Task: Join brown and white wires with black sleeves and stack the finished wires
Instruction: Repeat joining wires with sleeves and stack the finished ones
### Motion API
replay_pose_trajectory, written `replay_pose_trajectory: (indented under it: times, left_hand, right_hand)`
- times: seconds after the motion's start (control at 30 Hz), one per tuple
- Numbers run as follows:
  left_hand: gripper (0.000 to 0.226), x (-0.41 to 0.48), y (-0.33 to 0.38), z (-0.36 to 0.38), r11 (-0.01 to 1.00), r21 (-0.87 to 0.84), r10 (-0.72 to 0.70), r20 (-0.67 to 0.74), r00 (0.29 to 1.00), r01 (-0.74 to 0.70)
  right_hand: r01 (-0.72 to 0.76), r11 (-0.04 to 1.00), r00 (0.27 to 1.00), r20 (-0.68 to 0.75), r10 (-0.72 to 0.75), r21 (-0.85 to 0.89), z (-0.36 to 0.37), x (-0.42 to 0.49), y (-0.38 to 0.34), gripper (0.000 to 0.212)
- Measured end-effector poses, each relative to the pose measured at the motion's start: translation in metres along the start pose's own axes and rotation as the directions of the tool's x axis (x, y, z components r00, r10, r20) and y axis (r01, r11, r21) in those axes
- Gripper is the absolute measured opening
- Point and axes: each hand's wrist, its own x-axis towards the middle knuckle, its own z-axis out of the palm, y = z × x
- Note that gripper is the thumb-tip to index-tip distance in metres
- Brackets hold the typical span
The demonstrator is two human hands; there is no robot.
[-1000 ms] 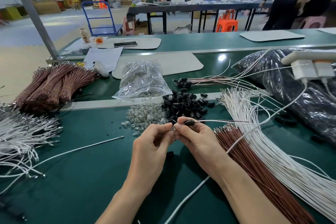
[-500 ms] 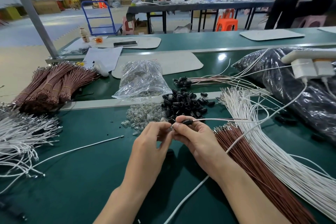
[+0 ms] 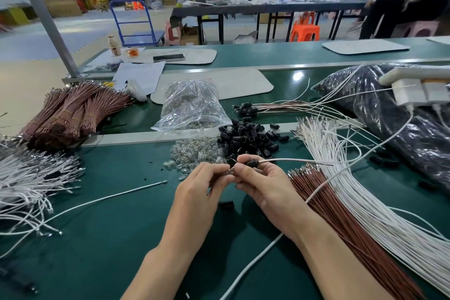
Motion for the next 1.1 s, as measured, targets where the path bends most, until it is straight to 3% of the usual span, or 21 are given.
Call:
replay_pose_trajectory:
  times: [0.2,0.57,0.73,1.1]
  left_hand:
    - [0.014,-0.0002,0.0012,-0.0006,0.998,-0.043,-0.034,0.014,0.999,0.035]
    - [0.012,0.001,0.0046,0.0016,1.0,-0.008,0.0,0.023,1.0,0.0]
    - [0.012,0.003,0.0006,-0.0022,0.999,0.014,0.041,0.018,0.999,-0.042]
    - [0.014,0.0012,-0.001,0.0009,0.999,0.024,0.04,0.045,0.998,-0.042]
  right_hand:
    - [-0.01,1.0,1.0,-0.006,0.01,-0.005,-0.0011,-0.0004,0.0022,0.025]
    - [-0.036,0.999,0.999,0.007,0.035,0.027,-0.0023,0.0012,0.0003,0.011]
    - [-0.091,0.995,0.996,0.028,0.09,0.05,-0.0041,-0.0003,-0.0033,0.023]
    - [-0.015,0.999,1.0,0.02,0.014,0.037,-0.0047,0.0027,-0.0001,0.012]
